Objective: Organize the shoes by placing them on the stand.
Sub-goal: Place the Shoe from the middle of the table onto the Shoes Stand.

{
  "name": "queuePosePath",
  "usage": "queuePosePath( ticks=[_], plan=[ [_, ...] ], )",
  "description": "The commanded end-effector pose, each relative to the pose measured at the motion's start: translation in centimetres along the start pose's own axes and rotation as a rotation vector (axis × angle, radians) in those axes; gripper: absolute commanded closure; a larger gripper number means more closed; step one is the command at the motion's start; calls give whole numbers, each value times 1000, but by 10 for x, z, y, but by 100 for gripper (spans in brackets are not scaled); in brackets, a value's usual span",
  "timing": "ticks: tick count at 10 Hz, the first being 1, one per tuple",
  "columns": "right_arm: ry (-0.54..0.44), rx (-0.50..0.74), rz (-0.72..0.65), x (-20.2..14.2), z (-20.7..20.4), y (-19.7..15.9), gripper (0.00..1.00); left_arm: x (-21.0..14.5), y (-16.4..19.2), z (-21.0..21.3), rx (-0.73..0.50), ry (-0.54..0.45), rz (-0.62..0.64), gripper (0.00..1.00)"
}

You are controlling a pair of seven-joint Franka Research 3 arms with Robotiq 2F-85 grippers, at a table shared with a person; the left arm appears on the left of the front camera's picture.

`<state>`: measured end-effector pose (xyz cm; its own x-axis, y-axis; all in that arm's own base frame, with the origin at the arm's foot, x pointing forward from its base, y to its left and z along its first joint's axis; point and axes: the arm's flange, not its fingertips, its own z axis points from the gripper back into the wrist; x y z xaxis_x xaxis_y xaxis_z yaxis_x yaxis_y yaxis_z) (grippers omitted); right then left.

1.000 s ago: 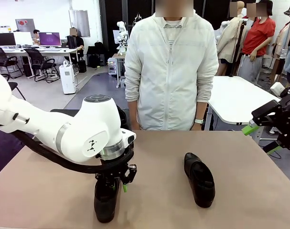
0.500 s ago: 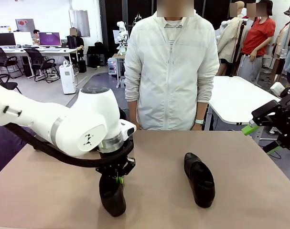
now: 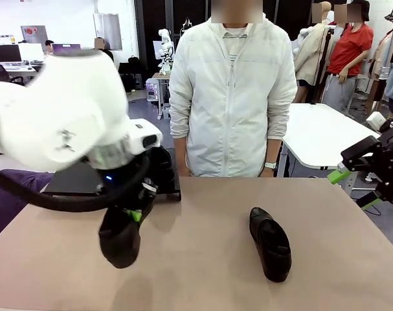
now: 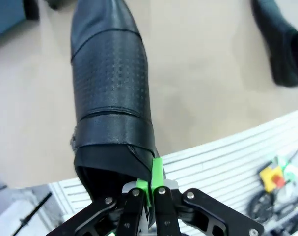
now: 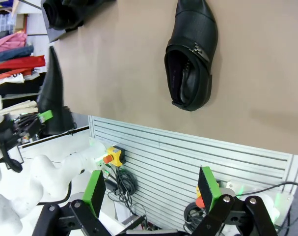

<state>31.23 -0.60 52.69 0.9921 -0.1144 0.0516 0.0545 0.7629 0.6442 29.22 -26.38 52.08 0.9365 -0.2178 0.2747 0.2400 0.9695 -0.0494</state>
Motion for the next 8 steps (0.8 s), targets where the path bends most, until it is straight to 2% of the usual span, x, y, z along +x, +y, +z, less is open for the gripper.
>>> queuePosePath(
  ticks=[1,2,3,5,6,7,8],
  plan=[
    [6,15,17,2,3,2,0,-22,50,21,-75,-63,-93,100],
    [6,15,17,2,3,2,0,-25,70,21,-78,17,-52,100],
    [6,15,17,2,3,2,0,-10,19,20,-23,-34,-55,100],
    [6,15,17,2,3,2,0,-10,19,20,-23,-34,-55,100],
    [6,15,17,2,3,2,0,-21,41,23,-34,-22,-72,100],
    [6,15,17,2,3,2,0,1,73,26,4,-53,144,100],
    [6,15,17,2,3,2,0,23,120,29,-2,-79,255,100]
  ],
)
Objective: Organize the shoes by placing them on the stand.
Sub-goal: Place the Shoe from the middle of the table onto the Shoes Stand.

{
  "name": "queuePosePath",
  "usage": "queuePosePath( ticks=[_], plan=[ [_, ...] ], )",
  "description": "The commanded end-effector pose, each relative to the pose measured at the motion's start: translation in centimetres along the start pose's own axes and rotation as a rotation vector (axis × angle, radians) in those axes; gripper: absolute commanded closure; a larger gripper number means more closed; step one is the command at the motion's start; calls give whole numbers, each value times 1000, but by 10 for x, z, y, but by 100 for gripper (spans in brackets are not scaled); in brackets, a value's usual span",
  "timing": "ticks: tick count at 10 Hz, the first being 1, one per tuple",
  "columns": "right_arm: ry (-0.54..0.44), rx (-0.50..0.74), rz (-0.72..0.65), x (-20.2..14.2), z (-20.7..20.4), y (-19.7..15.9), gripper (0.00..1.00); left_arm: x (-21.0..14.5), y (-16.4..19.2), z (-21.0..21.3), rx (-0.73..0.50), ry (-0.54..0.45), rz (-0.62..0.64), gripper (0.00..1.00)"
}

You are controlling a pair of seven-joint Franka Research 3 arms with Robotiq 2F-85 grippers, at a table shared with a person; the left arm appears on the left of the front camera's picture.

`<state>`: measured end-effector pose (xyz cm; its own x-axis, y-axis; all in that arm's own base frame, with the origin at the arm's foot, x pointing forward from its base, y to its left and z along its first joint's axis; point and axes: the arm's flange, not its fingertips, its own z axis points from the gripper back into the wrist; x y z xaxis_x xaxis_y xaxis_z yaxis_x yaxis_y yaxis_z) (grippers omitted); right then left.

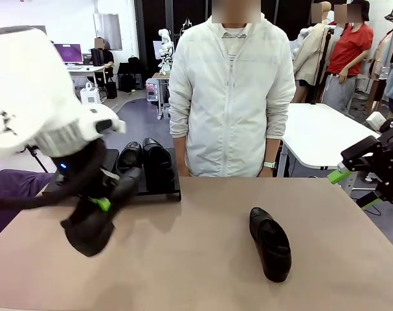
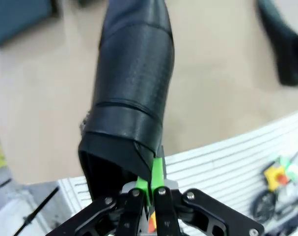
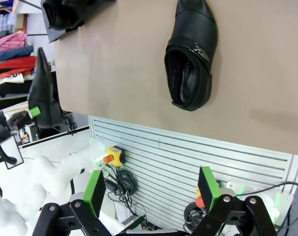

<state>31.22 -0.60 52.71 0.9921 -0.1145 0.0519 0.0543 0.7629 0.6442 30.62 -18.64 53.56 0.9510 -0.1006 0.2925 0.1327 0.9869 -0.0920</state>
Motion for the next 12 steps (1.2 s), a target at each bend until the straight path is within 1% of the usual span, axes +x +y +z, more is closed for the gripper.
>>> queuePosePath(
  ticks=[1,2,4,5,6,7,8,11,12],
  plan=[
    [6,15,16,2,3,2,0,51,83,13,31,-137,135,100],
    [6,15,16,2,3,2,0,75,127,12,32,-235,41,100],
    [6,15,16,2,3,2,0,100,190,5,-5,-251,-52,100],
    [6,15,16,2,3,2,0,107,210,-8,-82,-214,-108,100],
    [6,15,16,2,3,2,0,111,220,-17,-194,-217,-157,100],
    [6,15,16,2,3,2,0,107,215,-15,-266,-207,-86,100],
    [6,15,16,2,3,2,0,104,221,-15,-45,-234,-85,100],
    [6,15,16,2,3,2,0,104,221,-15,-45,-234,-85,100],
    [6,15,16,2,3,2,0,105,222,-25,-91,-222,-103,100]
  ],
)
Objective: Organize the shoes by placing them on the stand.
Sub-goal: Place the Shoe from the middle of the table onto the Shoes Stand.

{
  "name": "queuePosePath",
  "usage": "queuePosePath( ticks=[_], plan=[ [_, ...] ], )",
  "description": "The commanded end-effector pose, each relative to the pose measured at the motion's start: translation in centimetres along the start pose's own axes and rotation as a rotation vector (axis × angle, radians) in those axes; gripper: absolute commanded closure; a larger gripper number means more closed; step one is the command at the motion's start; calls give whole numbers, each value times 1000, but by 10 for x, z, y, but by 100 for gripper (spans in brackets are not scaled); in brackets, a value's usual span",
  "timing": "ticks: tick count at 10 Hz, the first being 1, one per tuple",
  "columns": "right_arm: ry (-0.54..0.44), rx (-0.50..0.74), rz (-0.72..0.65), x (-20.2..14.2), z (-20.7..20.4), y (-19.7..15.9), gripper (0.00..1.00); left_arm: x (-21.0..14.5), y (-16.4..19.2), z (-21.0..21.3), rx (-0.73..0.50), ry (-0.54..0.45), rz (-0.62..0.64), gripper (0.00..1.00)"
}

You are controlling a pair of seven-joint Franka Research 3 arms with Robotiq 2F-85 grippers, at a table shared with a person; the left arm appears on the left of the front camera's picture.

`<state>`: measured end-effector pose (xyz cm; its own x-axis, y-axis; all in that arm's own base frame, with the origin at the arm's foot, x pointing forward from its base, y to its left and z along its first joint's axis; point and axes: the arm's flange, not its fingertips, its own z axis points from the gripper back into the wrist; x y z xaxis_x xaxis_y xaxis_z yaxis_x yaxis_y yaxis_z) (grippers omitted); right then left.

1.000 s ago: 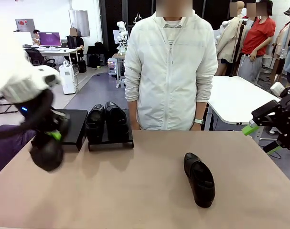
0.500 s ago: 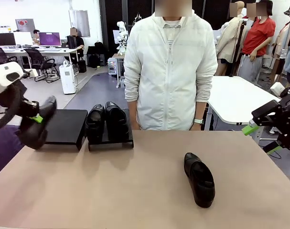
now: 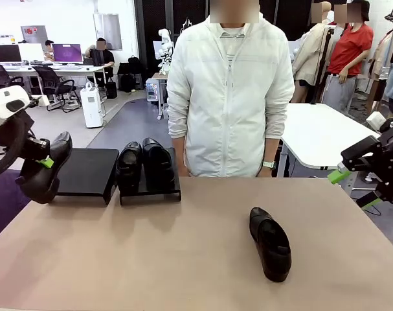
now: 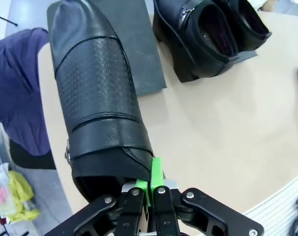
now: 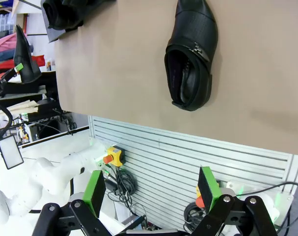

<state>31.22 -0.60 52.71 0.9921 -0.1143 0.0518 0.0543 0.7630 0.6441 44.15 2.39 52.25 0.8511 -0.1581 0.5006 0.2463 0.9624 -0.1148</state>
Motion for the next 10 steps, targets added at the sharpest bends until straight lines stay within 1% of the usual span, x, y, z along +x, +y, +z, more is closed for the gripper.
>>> queuePosePath(
  ticks=[1,2,3,5,6,8,9,10],
  plan=[
    [6,15,16,2,3,2,0,21,14,-4,32,-9,62,100],
    [6,15,16,2,3,2,0,43,37,-6,32,-28,36,100],
    [6,15,16,2,3,2,0,62,54,-13,5,-10,-83,100],
    [6,15,16,2,3,2,0,88,65,-28,43,32,-167,100],
    [6,15,16,2,3,2,0,101,68,-42,36,22,-178,100],
    [6,15,16,2,3,2,0,125,76,-78,53,2,-149,100],
    [6,15,16,2,3,2,0,133,79,-88,55,7,-136,100],
    [6,15,16,2,3,2,0,137,80,-93,101,9,-113,100]
  ],
)
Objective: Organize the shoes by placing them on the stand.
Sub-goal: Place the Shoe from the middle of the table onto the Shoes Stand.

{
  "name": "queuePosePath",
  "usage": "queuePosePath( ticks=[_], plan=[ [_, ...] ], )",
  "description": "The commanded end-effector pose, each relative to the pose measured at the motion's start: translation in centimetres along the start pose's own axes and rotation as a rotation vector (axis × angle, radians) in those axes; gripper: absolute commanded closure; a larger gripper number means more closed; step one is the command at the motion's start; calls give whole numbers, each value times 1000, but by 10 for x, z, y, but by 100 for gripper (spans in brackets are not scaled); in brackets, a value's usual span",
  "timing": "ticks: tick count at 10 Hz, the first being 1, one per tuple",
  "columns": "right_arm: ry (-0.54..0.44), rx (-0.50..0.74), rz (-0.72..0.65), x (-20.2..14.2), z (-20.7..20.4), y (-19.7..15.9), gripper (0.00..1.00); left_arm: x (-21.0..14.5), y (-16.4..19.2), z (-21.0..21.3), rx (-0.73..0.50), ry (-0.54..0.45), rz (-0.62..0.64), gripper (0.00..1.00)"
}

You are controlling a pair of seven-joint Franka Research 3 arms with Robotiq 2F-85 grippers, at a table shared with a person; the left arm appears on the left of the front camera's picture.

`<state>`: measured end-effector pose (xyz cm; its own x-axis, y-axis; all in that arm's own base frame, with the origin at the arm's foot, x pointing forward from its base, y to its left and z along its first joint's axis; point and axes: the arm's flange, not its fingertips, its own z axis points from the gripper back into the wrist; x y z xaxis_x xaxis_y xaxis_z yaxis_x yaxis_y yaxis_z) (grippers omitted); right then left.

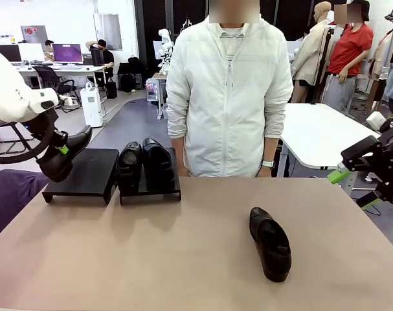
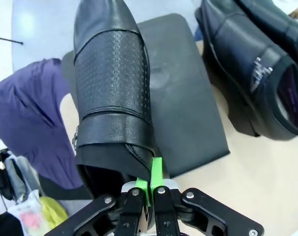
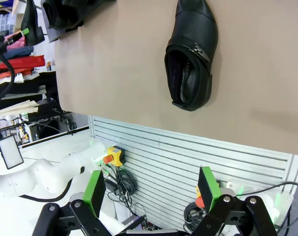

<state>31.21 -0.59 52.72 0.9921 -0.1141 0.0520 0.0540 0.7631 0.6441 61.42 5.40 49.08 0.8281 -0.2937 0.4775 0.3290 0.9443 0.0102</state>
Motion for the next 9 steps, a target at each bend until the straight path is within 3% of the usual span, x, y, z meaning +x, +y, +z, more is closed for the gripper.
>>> queuePosePath(
  ticks=[1,8,9],
  plan=[
    [6,16,16,2,3,2,0,12,6,2,40,-15,33,100],
    [6,16,16,2,3,2,0,20,12,-40,168,-3,188,100],
    [6,16,16,2,3,2,0,20,11,-43,158,-22,168,52]
  ],
)
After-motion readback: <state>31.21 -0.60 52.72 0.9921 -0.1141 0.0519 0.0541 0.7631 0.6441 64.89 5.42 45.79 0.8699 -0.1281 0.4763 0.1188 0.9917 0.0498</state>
